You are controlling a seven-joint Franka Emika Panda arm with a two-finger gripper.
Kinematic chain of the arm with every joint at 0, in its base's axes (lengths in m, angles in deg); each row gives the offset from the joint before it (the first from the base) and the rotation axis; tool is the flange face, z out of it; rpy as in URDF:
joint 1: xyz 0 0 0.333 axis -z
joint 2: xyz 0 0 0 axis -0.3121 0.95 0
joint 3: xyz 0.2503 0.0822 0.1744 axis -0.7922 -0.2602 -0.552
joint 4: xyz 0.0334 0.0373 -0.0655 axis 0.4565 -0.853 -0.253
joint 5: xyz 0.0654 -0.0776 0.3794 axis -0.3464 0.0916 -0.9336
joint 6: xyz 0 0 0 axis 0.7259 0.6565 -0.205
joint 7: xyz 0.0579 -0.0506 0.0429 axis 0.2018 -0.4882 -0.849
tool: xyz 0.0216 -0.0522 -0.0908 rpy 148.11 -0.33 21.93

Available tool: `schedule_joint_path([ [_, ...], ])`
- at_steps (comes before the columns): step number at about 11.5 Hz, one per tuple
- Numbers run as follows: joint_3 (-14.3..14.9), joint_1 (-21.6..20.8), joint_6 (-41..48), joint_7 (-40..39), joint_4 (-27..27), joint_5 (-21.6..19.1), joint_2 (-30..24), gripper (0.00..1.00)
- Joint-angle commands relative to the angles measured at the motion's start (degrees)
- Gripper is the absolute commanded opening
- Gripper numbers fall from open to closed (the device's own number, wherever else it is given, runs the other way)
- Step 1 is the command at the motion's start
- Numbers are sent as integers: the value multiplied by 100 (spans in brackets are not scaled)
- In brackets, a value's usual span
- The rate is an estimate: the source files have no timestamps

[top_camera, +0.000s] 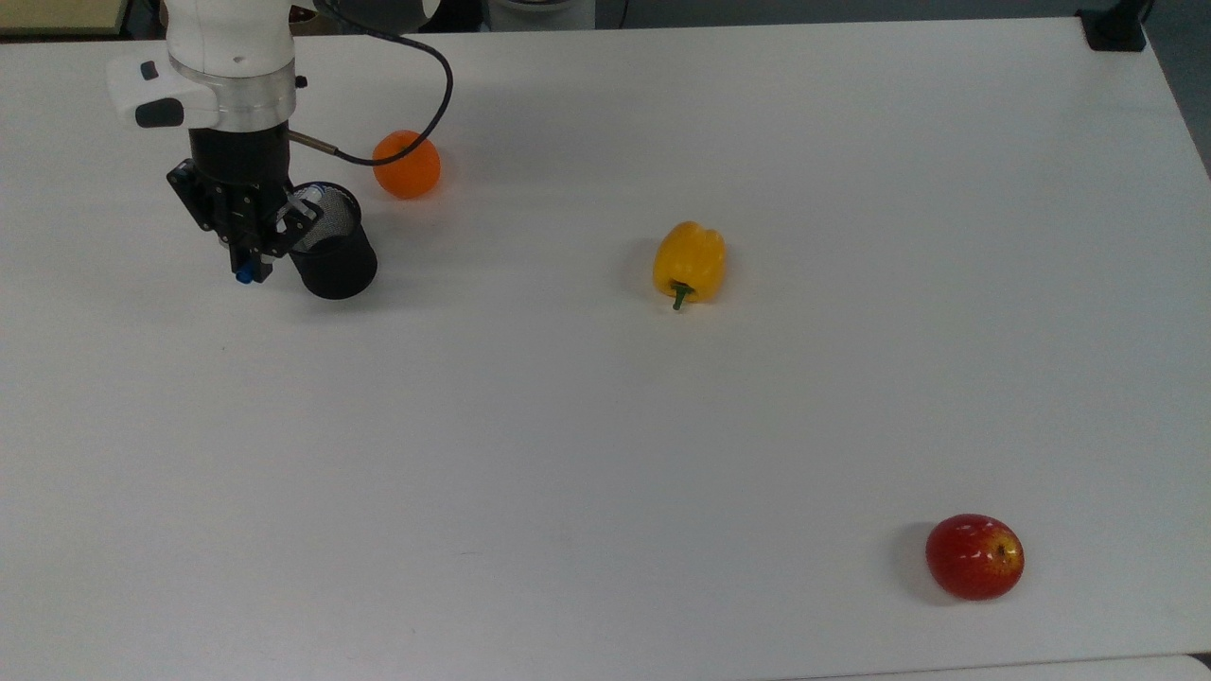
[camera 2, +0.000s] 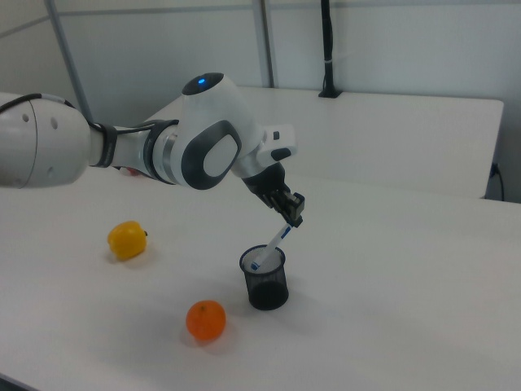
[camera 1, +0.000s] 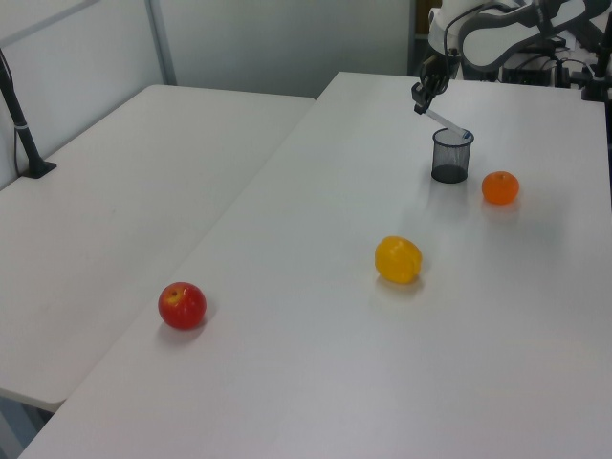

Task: Place marker
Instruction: 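Carry the marker to the black mesh pen cup and lower it in, then open the gripper to release the marker into the cup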

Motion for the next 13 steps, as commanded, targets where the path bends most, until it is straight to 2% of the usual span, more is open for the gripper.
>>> schedule_joint_path([
  [1, -20, 9, -152, 6, -118, 116, -73, 15],
  [2, -20, 9, -135, 6, -118, 116, -73, 20],
  [4, -20, -17, -91, 23, -126, 116, -81, 22],
  [5, -20, -35, -65, 23, -135, 116, -81, 32],
  [6, -20, -43, -65, 23, -144, 107, -81, 51],
  [7, -20, -52, -56, 110, -135, 107, -81, 100],
  [12, -90, -96, 50, 235, -83, 107, -81, 100],
  [13, -99, -209, 50, 234, -48, 107, -90, 100],
])
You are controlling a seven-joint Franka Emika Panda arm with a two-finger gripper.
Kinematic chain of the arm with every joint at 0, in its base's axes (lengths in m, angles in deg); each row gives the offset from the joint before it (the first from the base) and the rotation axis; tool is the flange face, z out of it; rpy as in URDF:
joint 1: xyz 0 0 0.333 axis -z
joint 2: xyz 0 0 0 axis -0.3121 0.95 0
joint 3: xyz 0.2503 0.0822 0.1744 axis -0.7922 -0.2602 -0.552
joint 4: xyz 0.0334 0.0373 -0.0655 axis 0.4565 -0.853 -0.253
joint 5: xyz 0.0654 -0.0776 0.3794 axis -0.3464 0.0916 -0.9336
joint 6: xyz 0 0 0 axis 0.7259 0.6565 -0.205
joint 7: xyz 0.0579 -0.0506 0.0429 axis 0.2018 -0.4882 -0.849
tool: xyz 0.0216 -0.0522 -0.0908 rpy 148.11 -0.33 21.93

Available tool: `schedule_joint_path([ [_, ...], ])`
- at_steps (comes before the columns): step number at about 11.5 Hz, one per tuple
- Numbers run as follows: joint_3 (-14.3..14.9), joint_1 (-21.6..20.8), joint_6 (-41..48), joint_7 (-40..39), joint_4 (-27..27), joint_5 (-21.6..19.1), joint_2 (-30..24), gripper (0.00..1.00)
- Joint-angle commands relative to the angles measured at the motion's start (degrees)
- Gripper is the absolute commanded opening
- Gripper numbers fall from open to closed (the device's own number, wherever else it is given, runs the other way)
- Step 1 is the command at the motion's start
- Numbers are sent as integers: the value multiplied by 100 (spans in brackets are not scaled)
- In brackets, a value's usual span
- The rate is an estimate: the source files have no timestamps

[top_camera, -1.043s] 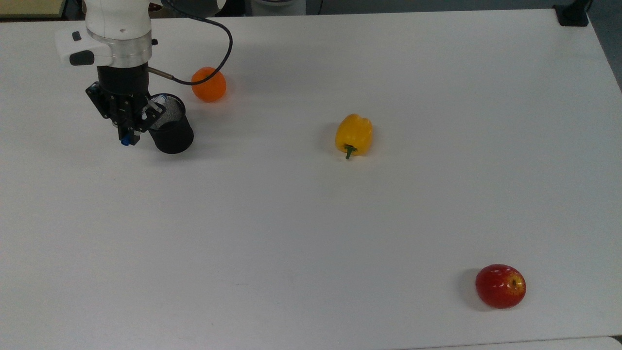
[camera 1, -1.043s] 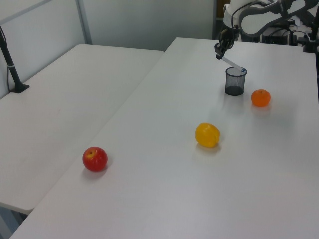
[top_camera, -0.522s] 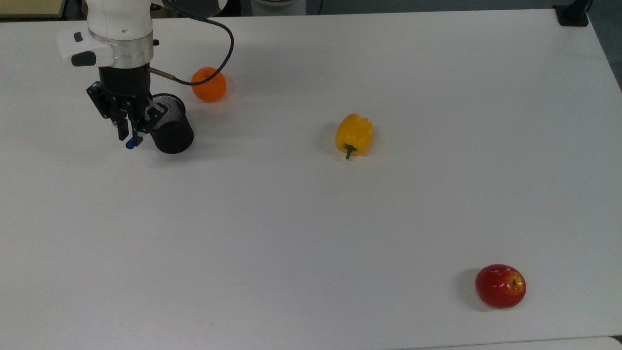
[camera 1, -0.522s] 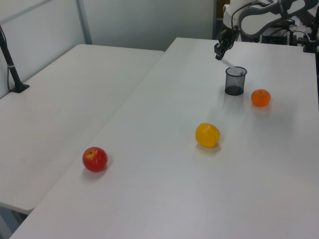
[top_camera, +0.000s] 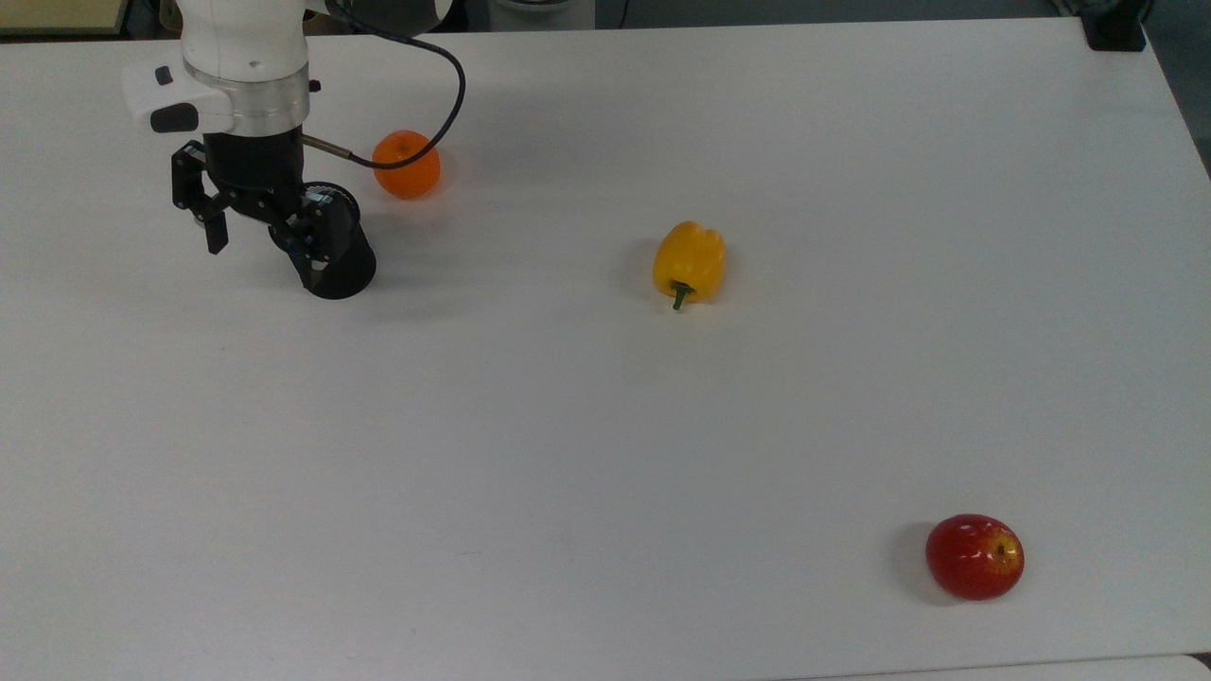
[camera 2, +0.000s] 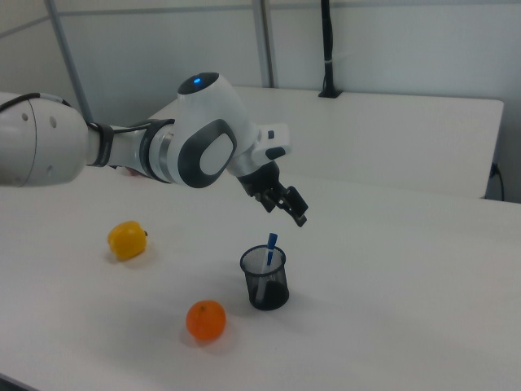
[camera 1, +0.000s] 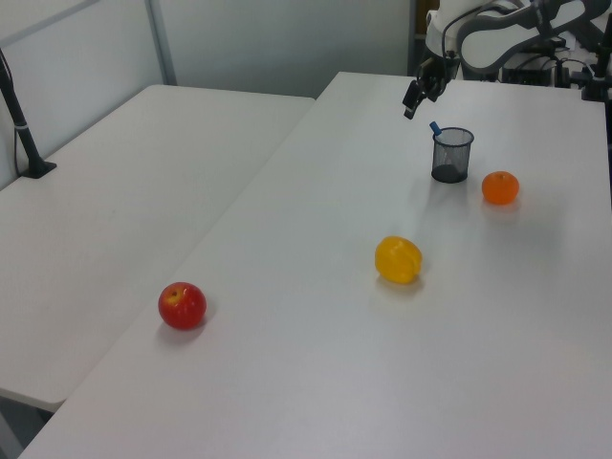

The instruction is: Place marker

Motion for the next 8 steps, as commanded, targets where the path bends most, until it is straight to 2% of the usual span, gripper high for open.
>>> schedule_joint_path([
  [1, -28, -266, 49, 107, -32, 107, -158, 100],
  [4, -46, -687, 696, 28, 292, 107, -351, 100],
  [8, -46, -1355, 2198, -122, 372, 10, -1062, 100],
])
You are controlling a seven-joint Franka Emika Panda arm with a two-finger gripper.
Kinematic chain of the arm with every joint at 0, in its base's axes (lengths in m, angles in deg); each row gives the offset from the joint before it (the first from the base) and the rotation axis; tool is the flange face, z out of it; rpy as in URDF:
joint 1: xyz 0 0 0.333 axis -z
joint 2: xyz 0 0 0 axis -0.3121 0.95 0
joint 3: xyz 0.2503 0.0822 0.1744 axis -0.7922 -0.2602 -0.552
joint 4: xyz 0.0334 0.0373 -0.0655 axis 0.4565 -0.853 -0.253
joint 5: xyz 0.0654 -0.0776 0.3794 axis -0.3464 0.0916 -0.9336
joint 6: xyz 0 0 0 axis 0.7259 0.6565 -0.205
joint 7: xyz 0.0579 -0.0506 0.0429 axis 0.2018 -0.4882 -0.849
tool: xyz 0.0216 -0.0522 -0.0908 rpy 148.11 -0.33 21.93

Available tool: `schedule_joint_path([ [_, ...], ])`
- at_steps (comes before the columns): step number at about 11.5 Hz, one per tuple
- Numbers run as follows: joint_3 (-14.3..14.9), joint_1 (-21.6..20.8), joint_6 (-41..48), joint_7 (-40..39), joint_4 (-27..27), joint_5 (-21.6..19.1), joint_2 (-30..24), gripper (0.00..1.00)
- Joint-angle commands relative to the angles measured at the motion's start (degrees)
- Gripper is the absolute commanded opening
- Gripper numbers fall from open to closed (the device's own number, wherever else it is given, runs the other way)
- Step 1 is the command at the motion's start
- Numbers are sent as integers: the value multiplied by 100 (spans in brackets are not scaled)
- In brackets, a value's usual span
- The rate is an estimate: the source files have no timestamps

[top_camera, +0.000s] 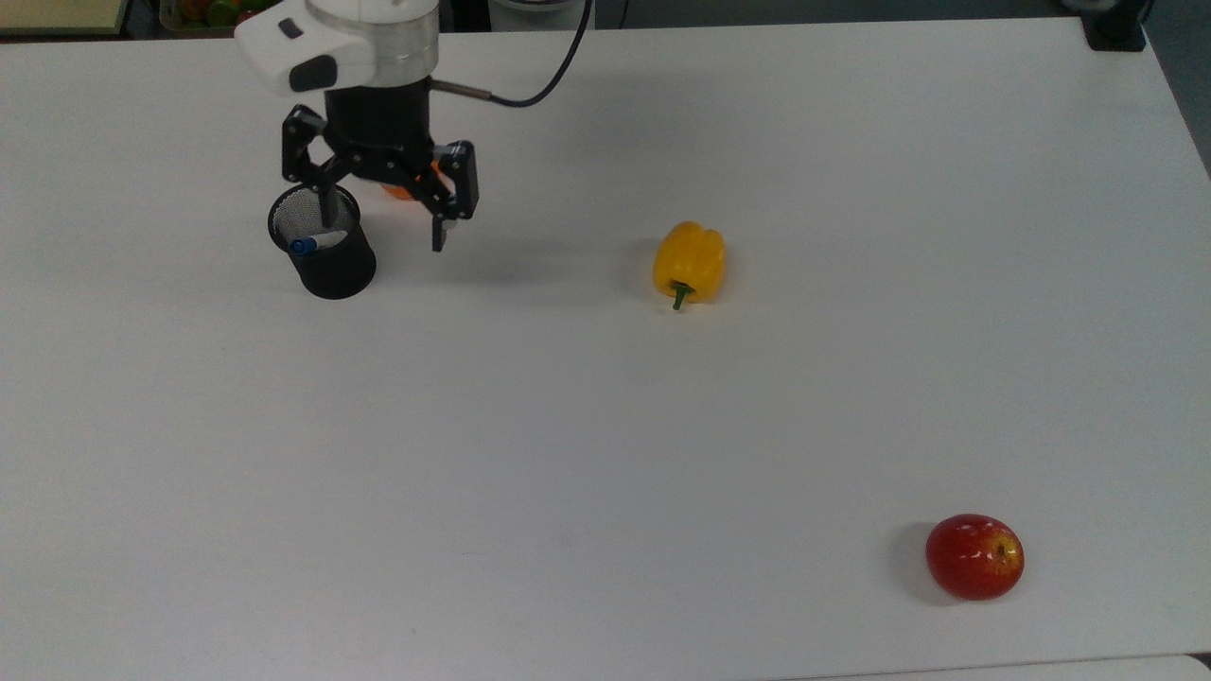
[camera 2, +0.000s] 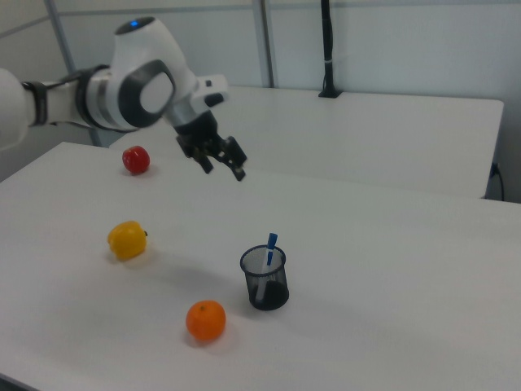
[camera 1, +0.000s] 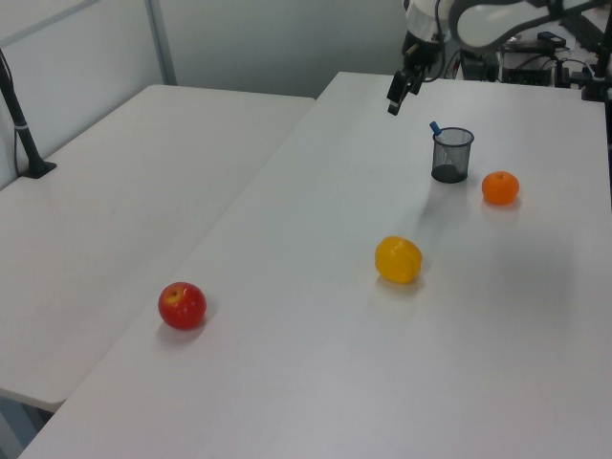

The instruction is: Place marker

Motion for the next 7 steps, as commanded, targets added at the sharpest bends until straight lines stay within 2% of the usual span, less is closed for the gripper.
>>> schedule_joint_path([
  [1, 39, -499, 1178, -115, -116, 1, -691, 100],
  [4, 48, -764, 2495, -315, -37, -112, -1096, 100],
  [7, 135, -686, 3368, -904, -28, -516, -1457, 100],
])
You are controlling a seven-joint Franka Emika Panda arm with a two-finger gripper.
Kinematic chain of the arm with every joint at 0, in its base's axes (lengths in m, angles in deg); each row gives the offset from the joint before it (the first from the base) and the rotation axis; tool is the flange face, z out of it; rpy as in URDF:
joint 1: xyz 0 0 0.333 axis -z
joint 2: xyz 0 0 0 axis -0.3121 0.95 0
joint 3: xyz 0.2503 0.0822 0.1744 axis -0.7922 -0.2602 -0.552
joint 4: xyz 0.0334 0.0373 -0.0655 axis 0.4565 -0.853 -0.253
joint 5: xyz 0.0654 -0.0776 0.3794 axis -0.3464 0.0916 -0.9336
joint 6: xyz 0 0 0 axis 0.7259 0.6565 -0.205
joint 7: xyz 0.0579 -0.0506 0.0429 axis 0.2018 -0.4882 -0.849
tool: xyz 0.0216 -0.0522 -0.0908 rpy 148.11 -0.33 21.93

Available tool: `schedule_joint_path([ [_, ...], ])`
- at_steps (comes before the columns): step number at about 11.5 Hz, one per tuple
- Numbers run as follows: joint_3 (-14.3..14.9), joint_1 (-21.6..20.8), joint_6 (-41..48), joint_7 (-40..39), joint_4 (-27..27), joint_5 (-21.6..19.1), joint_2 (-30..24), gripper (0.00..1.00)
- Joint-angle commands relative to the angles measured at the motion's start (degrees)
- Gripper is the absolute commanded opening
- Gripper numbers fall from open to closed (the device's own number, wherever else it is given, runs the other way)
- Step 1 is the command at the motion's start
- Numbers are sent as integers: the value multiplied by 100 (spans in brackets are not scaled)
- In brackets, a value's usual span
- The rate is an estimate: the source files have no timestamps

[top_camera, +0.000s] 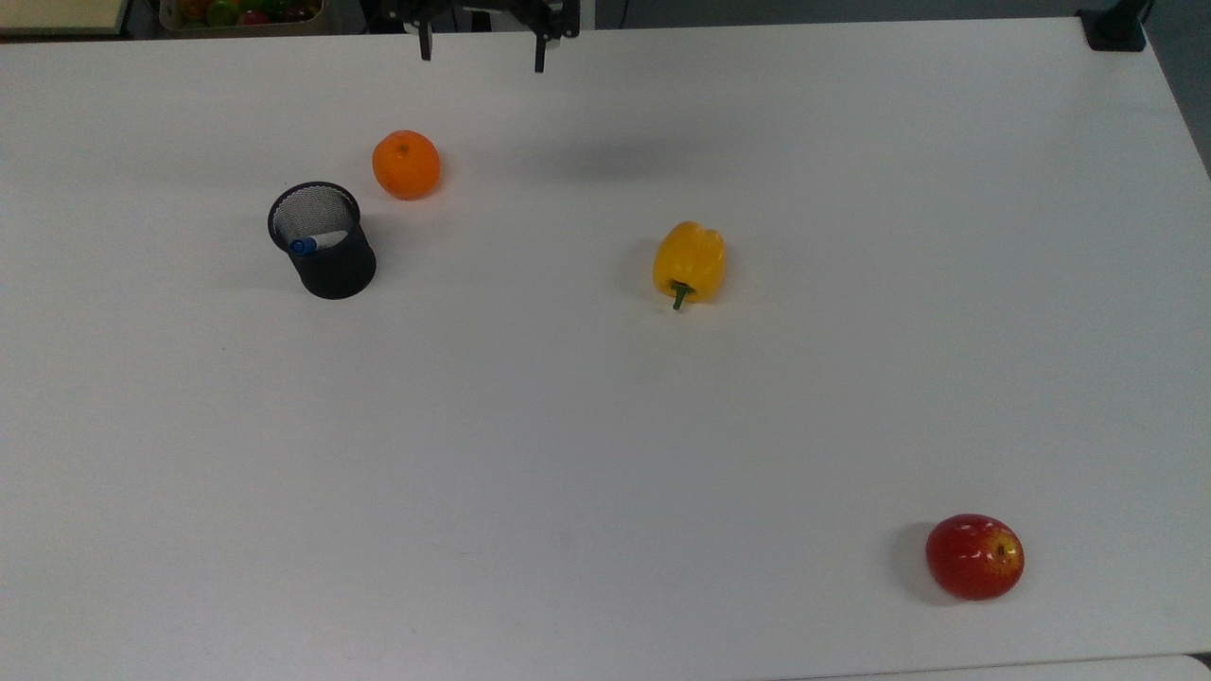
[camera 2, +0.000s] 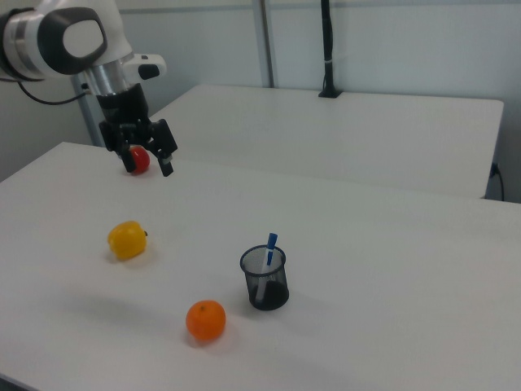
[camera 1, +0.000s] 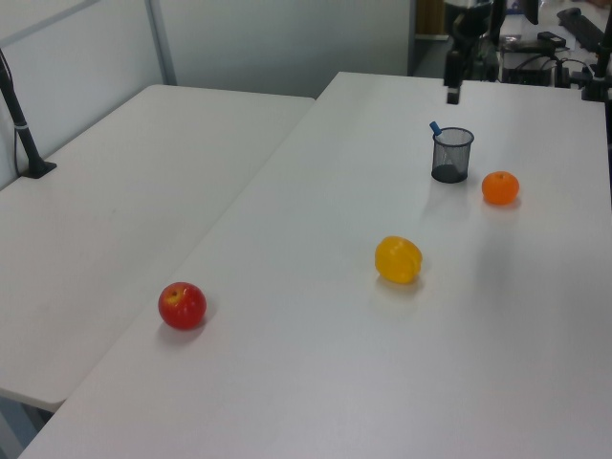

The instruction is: Place marker

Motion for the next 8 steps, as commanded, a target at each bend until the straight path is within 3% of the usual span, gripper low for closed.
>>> schedule_joint_path([
  [1, 177, 84, 745, -592, -36, -487, -432, 100],
  [3, 204, 242, 1202, -619, 288, -488, -433, 100],
  [8, 178, 296, 1142, -619, 430, -374, -337, 100],
])
